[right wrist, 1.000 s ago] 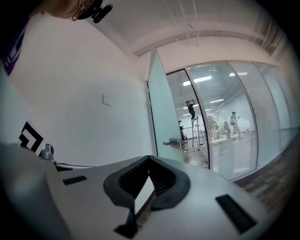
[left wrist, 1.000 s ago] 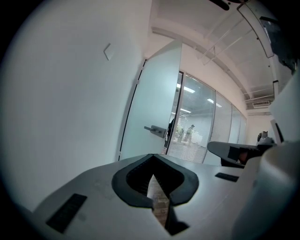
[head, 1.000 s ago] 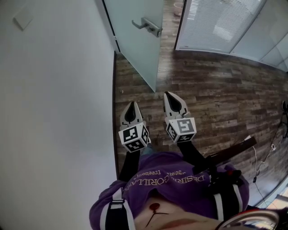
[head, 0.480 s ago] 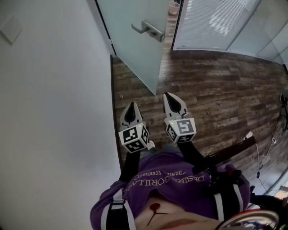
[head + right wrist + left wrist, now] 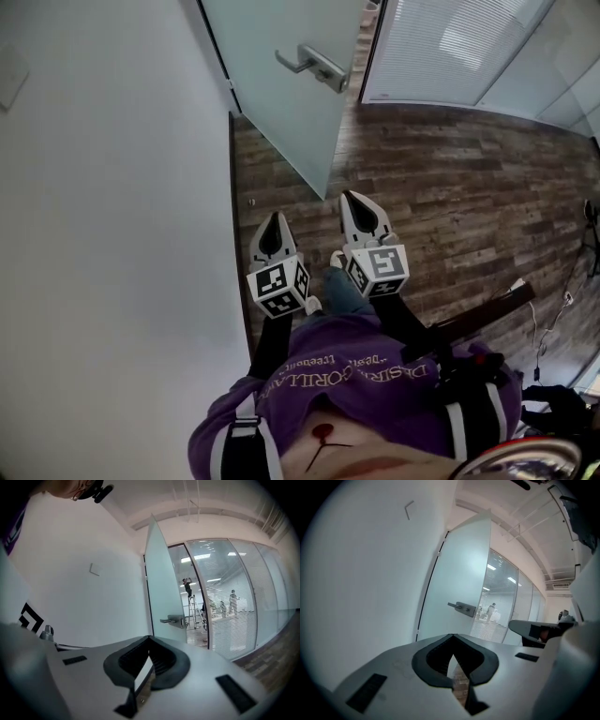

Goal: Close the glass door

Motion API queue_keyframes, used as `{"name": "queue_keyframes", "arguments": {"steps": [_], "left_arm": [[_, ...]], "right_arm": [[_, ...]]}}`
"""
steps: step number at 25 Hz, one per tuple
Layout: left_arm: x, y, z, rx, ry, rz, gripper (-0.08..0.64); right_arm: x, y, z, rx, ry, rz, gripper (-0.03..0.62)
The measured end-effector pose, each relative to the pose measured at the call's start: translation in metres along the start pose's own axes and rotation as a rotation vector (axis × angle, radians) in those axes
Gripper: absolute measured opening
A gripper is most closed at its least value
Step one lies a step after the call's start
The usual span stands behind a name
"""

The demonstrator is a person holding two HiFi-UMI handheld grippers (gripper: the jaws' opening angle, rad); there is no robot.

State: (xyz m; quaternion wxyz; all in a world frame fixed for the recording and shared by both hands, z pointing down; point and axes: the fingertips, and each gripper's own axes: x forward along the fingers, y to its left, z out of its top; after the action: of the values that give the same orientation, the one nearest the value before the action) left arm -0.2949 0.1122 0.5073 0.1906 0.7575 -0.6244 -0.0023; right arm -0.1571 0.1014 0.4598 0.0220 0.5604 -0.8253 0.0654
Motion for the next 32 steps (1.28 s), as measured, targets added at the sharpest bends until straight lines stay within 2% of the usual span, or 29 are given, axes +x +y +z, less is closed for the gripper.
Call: {"name": "queue_keyframes", "arguments": {"steps": [5,10,15,23,32], "left_arm": [[0.041,0.001,0.012,0.001,-0.012,0.036,0.002],[0.092,-0.013,0.04,0.013,-0.047,0.045,0.002],[0.132,-0.029,0.052,0.015,-0.048,0.049,0.002],[0.176,-0.045,0.054,0.017,-0.045,0.072,0.002],[0.207,-0.066,0.054,0.051,-0.031,0.042,0.002]], "right_arm": [[0.042,-0.023,0.01,-0.019,-0.003,0.031,-0.003],[0.086,-0.054,0.034,-0.026,-0.04,0.074,-0.003],[0.116,-0.089,0.044,-0.024,-0.031,0.075,-0.003],[0.142,-0.129,0.047,-0.018,-0.013,0.087,-0.003],[0.152,-0.164,0.047,0.001,-0.025,0.055,-0.003]]}}
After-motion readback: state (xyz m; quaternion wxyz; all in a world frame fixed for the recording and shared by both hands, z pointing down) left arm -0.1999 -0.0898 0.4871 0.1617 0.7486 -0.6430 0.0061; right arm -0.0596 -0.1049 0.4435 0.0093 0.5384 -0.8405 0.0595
